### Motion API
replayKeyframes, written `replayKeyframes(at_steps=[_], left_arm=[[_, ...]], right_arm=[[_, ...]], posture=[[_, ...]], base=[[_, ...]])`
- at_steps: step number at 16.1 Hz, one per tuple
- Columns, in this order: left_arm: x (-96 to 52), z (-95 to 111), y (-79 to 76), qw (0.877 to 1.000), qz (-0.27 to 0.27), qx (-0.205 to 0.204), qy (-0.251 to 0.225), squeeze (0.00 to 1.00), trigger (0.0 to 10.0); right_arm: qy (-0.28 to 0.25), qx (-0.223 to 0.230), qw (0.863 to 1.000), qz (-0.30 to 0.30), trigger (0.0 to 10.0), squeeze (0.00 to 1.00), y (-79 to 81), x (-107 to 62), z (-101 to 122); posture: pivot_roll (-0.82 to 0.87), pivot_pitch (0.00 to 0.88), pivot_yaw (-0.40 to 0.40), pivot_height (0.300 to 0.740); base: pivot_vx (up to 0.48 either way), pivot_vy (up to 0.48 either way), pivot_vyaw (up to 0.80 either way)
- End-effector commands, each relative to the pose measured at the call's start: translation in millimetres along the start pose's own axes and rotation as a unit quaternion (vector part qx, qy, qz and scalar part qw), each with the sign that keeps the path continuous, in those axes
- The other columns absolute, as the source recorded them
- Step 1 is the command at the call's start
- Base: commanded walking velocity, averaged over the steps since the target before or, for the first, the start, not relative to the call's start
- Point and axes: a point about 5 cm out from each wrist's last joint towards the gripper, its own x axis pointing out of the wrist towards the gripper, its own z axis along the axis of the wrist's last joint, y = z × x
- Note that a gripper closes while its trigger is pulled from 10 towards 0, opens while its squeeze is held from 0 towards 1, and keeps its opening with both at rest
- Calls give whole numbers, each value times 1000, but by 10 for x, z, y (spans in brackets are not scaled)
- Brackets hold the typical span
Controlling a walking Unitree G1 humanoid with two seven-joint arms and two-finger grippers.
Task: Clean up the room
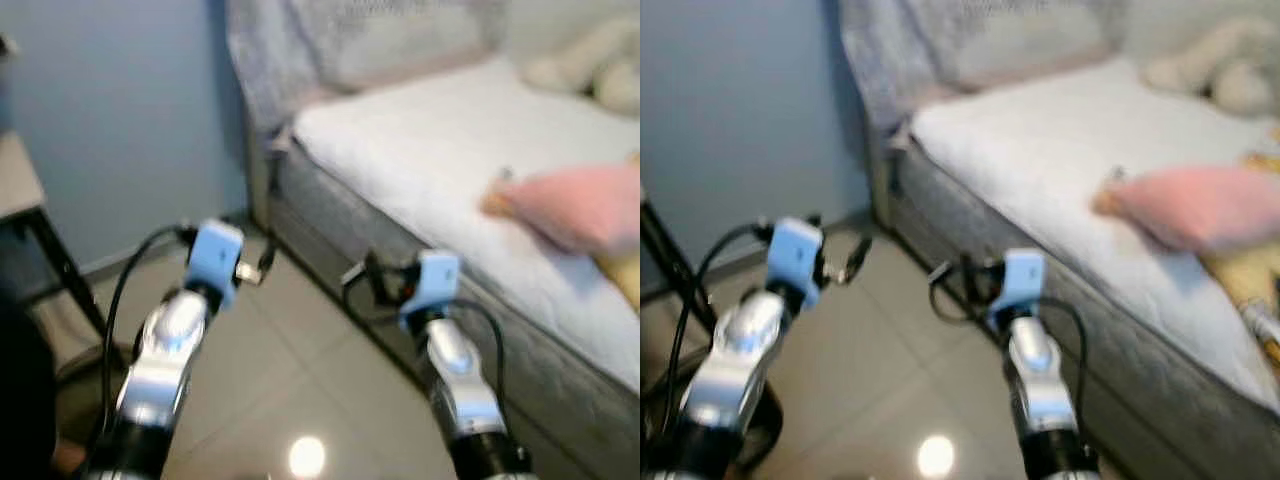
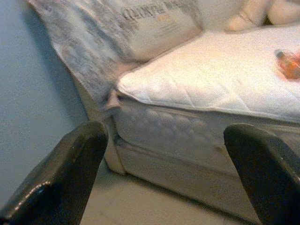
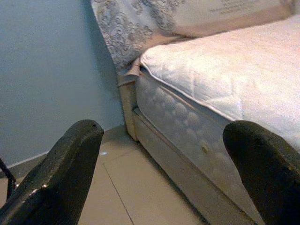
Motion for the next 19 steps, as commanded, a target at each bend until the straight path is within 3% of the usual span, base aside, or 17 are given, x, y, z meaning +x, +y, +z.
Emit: replayKeyframes(at_steps=[1,11,19], left_arm=[[46,77,-80,1000,-18,8,-16,0,10000],[50,63,-126,1000,-25,1,-10,0,10000],[49,33,-121,1000,-6,6,-1,0,10000]], right_arm=[[-3,-5,1000,-13,10000,0,-77,0,22],[1,-5,1000,-11,10000,0,-76,-36,-12],[2,-5,1000,-6,10000,0,-46,-30,-21]], posture=[[67,0,5,740],[63,0,6,740],[72,0,1,740]], base=[[480,0,0],[467,0,0],[0,0,0]])
